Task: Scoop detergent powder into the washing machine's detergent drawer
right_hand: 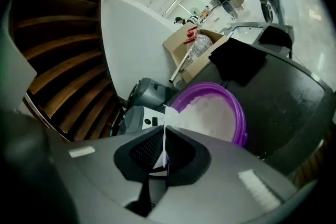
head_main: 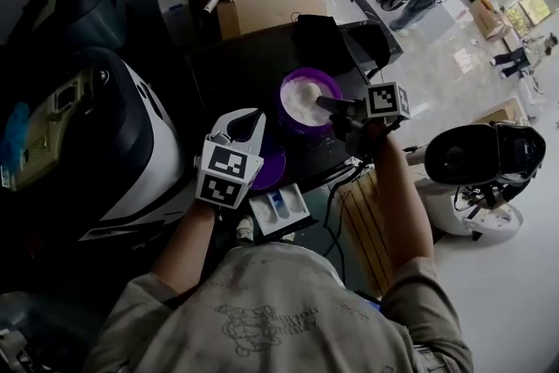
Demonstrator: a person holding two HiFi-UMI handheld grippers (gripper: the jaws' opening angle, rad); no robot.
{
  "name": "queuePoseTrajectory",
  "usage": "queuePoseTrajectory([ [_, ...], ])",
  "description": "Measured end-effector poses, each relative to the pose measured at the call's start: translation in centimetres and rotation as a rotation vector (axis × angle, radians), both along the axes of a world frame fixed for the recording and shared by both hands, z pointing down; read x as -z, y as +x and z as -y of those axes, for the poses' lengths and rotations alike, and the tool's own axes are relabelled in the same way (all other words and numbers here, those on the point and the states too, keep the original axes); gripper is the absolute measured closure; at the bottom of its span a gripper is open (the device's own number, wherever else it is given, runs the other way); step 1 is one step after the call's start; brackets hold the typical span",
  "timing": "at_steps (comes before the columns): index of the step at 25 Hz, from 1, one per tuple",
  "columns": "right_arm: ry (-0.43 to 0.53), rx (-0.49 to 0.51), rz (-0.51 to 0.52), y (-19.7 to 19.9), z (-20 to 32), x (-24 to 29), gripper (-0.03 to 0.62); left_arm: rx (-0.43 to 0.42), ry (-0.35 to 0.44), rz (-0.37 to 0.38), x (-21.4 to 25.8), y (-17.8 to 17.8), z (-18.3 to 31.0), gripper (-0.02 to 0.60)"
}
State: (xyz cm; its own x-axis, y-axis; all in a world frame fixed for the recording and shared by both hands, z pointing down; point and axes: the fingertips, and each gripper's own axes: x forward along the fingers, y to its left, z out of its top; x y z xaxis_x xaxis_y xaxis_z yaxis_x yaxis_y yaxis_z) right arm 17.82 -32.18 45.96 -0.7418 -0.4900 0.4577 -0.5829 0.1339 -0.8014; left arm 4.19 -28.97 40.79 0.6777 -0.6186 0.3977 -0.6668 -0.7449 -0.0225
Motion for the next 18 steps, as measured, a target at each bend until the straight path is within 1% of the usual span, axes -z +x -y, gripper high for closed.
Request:
queuePoseTrajectory([
  [3,0.026,-0.041,0.097,0.3,-0.6,0.8,0.559,0.005,0.008,0.001,0.4,0.1,-0.1,0.580],
  [7,0.073,-0.075,0.256,0.0,-1.7,2.3,0.559,0.011,0.034,-0.009,1.6,0.4,-0.2,0.580],
  [15,0.109,-0.095,0.448,-0.5,-4.8,5.1,0.559,0.013,0.069,-0.024,3.1,1.2,-0.8,0.580],
  [18,0.116,-0.085,0.521,-0.9,-6.3,6.2,0.559,0.015,0.086,-0.037,3.8,1.5,-1.2,0.580],
])
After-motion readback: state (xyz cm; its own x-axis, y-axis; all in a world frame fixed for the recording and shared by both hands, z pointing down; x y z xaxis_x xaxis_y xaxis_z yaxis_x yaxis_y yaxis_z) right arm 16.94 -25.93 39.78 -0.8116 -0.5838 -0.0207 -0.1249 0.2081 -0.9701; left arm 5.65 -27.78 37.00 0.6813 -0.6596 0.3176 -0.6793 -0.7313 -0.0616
